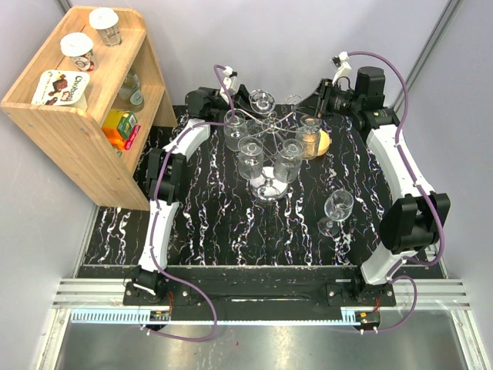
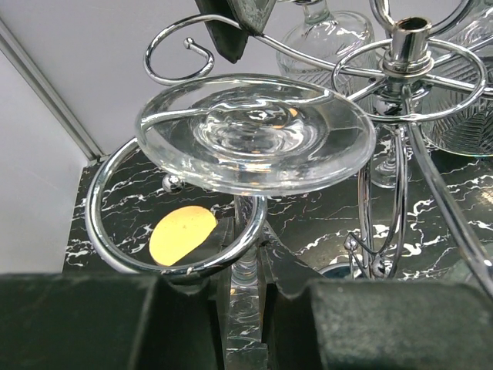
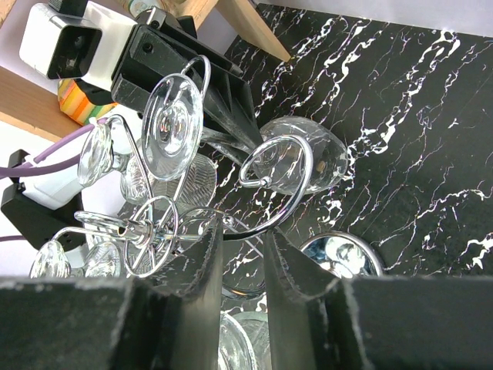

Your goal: Place the wine glass upside down on the wine glass rack

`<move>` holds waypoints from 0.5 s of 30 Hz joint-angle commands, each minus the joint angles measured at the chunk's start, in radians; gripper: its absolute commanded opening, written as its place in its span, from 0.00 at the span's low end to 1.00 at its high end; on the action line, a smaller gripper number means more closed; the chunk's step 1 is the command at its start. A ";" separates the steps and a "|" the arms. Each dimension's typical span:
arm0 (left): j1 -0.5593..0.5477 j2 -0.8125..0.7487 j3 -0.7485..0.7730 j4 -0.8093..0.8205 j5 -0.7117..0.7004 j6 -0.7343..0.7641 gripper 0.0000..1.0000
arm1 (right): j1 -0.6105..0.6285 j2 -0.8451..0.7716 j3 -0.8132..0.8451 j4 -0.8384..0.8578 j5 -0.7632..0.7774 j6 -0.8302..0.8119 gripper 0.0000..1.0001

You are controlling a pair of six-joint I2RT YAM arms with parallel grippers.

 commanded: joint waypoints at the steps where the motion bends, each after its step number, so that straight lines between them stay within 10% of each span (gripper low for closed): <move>1: -0.031 -0.115 0.002 0.279 -0.028 -0.038 0.00 | 0.068 -0.023 -0.020 -0.016 -0.041 -0.077 0.02; 15: 0.012 -0.120 -0.009 0.305 -0.094 -0.032 0.00 | 0.075 0.012 0.041 -0.065 -0.086 -0.098 0.02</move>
